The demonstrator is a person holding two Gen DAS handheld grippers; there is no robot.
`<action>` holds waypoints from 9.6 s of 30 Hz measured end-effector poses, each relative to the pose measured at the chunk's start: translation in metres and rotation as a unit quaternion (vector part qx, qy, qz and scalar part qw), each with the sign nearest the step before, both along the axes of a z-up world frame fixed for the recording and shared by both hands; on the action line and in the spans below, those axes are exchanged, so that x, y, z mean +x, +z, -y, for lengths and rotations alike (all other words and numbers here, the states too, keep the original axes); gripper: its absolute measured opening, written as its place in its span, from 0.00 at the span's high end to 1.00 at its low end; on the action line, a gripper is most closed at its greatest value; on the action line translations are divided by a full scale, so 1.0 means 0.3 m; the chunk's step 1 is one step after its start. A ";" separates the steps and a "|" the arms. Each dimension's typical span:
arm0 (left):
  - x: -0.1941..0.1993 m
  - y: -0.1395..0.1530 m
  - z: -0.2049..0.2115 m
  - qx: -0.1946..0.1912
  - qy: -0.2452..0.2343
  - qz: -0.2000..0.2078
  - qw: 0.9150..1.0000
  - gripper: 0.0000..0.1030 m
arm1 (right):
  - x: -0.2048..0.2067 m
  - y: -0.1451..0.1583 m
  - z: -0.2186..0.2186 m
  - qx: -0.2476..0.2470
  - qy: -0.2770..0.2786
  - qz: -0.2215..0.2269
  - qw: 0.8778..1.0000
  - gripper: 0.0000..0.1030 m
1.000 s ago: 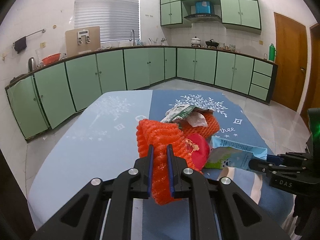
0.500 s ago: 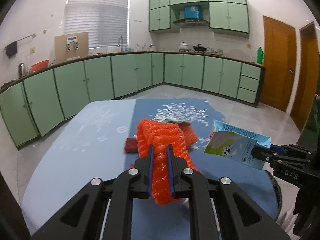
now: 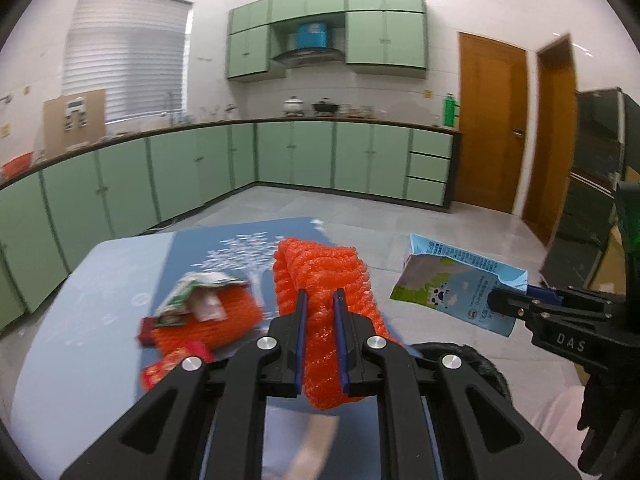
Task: Collect trash
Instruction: 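Carry the milk carton over the black bin with the right gripper while the left carries the net, then open both grippers to drop the carton and orange net into the bin, then return to the table and grasp the blue-and-white paper cup with the right gripper, then grasp the red paper bag with the left gripper while the right gripper holds the cup, then carry the cup and red bag over the bin and open both grippers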
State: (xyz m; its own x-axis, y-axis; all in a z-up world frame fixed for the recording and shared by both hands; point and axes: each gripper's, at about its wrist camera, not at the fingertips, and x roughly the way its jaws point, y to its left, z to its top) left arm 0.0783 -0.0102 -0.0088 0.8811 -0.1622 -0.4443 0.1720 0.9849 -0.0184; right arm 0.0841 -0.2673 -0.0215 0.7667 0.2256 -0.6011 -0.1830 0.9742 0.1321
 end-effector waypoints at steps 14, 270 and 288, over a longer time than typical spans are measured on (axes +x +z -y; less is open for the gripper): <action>0.062 -0.057 0.316 0.005 -0.108 -0.022 0.994 0.88 | -0.082 -0.098 0.296 -0.015 -0.119 -0.021 0.993 0.71; 0.169 -0.088 -0.092 -0.050 -0.069 -0.070 0.994 0.50 | 0.070 -0.018 -0.096 0.021 -0.011 0.028 0.999 0.21; 0.244 -0.084 0.338 -0.060 -0.205 -0.069 0.975 0.50 | -0.014 -0.061 0.282 0.004 -0.138 0.027 0.990 0.21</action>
State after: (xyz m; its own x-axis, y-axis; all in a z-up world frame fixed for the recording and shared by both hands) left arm 0.1515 -0.1115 -0.0340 0.6645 -0.5454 -0.5108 0.5376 0.8237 -0.1802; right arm 0.0799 -0.3518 -0.0399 0.8307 0.0079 -0.5566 0.0827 0.9870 0.1375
